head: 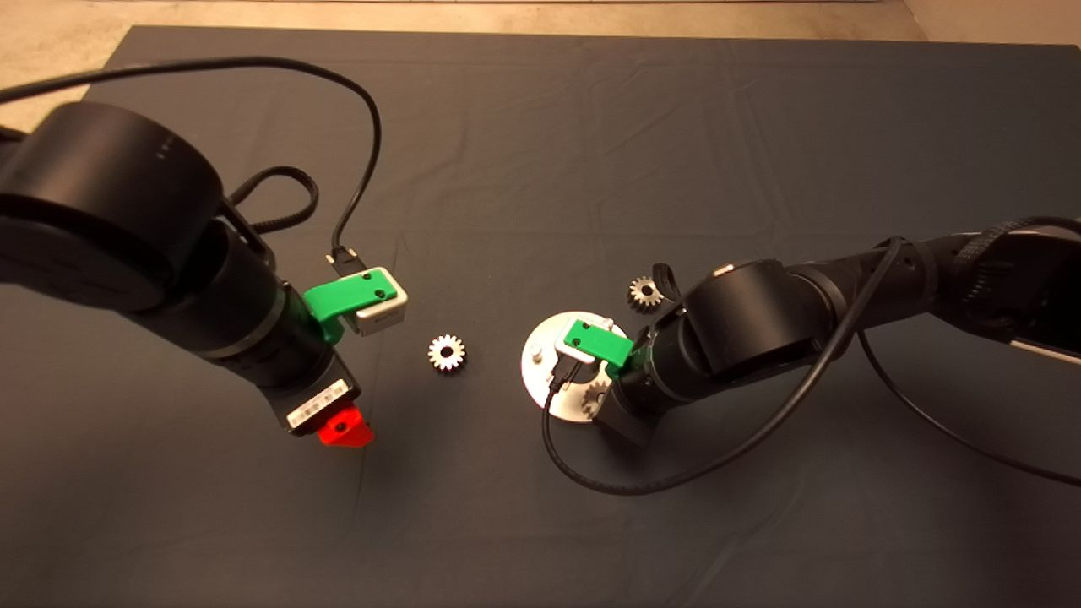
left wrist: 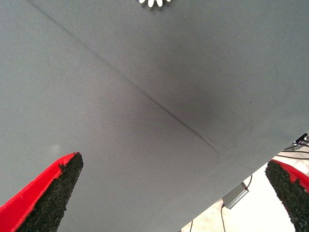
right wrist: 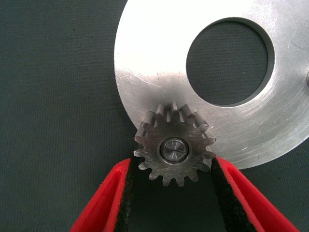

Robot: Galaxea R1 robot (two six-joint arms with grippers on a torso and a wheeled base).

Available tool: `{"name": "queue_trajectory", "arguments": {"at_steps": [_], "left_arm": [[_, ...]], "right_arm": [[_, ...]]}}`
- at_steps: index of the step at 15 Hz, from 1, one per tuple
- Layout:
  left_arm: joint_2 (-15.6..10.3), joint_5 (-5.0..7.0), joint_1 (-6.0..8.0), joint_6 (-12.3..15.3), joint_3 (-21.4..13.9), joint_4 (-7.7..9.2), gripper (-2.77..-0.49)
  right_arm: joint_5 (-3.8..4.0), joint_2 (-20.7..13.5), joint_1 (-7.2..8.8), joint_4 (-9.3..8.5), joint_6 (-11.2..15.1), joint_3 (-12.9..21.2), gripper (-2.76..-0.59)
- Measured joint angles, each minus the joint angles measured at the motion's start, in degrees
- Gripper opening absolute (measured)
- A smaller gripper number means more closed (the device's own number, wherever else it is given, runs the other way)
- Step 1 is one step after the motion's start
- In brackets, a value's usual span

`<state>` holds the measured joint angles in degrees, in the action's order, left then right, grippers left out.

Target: Install three planetary gears onto the carrier pins

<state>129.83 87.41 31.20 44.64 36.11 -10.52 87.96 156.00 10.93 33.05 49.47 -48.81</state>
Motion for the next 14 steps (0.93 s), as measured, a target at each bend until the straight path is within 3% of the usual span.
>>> {"name": "queue_trajectory", "arguments": {"at_steps": [3,8,14], "left_arm": [[-0.01,0.02,0.00,0.00,0.00,0.00,-0.49],[-0.01,0.02,0.00,0.00,0.00,0.00,-0.49],[0.00,0.02,0.00,-0.02,0.02,0.02,-0.49]], "right_arm": [[-0.11,-0.13,0.02,0.00,-0.02,0.00,-1.94],[-0.09,-0.13,0.22,-0.01,-0.05,0.00,-1.93],[-0.26,-1.36,3.45,-0.09,-0.05,0.00,-1.93]]}}
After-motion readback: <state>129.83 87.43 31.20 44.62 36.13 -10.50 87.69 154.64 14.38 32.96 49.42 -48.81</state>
